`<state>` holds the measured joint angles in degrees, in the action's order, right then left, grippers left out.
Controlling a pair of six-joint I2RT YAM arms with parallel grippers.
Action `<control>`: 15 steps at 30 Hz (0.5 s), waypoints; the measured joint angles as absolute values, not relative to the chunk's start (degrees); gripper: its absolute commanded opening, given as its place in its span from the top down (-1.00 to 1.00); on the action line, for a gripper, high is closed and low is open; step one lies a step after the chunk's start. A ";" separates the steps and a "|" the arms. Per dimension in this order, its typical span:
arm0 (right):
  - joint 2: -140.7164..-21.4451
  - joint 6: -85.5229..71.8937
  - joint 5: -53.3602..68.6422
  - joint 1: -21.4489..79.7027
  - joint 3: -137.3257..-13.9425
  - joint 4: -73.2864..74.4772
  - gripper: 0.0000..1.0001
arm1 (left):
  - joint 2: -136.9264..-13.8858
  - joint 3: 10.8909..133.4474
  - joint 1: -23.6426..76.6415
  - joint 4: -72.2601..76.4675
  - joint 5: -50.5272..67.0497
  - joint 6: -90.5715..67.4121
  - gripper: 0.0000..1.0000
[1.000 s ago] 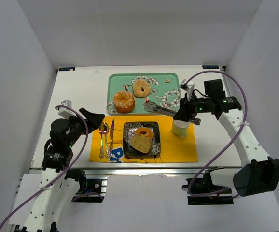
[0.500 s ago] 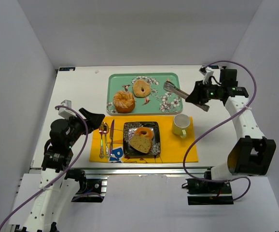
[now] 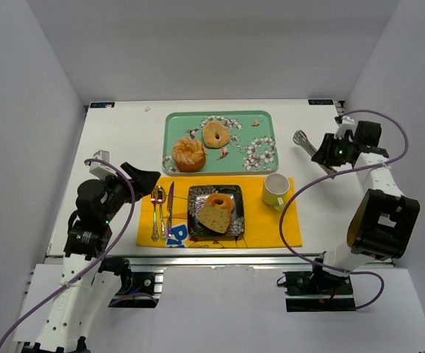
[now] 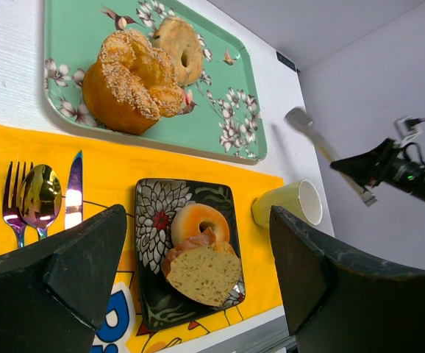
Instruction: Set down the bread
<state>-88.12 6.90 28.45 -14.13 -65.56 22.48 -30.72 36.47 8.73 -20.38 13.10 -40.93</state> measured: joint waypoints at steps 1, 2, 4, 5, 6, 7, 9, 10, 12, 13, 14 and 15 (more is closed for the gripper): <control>-88.27 7.11 26.76 -14.13 -63.31 20.84 0.26 | -31.09 36.47 8.73 -20.18 13.23 -40.91 -0.75; -88.66 7.40 25.23 -14.13 -61.39 19.57 0.26 | -31.46 36.47 8.73 -20.01 13.39 -40.91 -0.75; -90.21 7.79 22.55 -14.11 -59.02 17.65 0.25 | -32.27 36.47 8.73 -19.62 13.65 -40.77 -0.75; -91.33 7.97 21.32 -14.06 -58.39 16.64 0.21 | -32.69 36.47 8.73 -19.42 13.78 -40.71 -0.75; -92.55 8.16 19.99 -14.06 -57.80 15.25 0.19 | -33.04 36.47 8.73 -19.27 13.89 -40.58 -0.75; -93.36 8.54 19.00 -14.06 -57.23 14.11 0.14 | -33.32 36.47 8.73 -19.22 13.96 -40.51 -0.75; -94.41 9.45 16.86 -14.09 -55.61 11.84 -0.07 | -33.67 36.47 8.73 -19.25 14.00 -40.47 -0.75; -94.56 10.17 15.94 -14.09 -54.65 10.90 -0.18 | -33.74 36.47 8.73 -19.22 14.00 -40.49 -0.76; -95.09 11.86 14.41 -14.09 -53.45 10.07 -0.32 | -33.71 36.47 8.73 -19.16 14.00 -40.51 -0.76; -95.68 12.56 13.78 -14.09 -53.32 10.02 -0.38 | -33.69 36.47 8.73 -19.11 14.00 -40.51 -0.76; -96.18 13.23 13.39 -14.09 -53.25 9.89 -0.40 | -33.69 36.47 8.73 -19.05 14.00 -40.51 -0.76; -96.62 14.00 13.04 -14.09 -52.99 9.50 -0.44 | -33.69 36.47 8.73 -19.00 14.00 -40.51 -0.76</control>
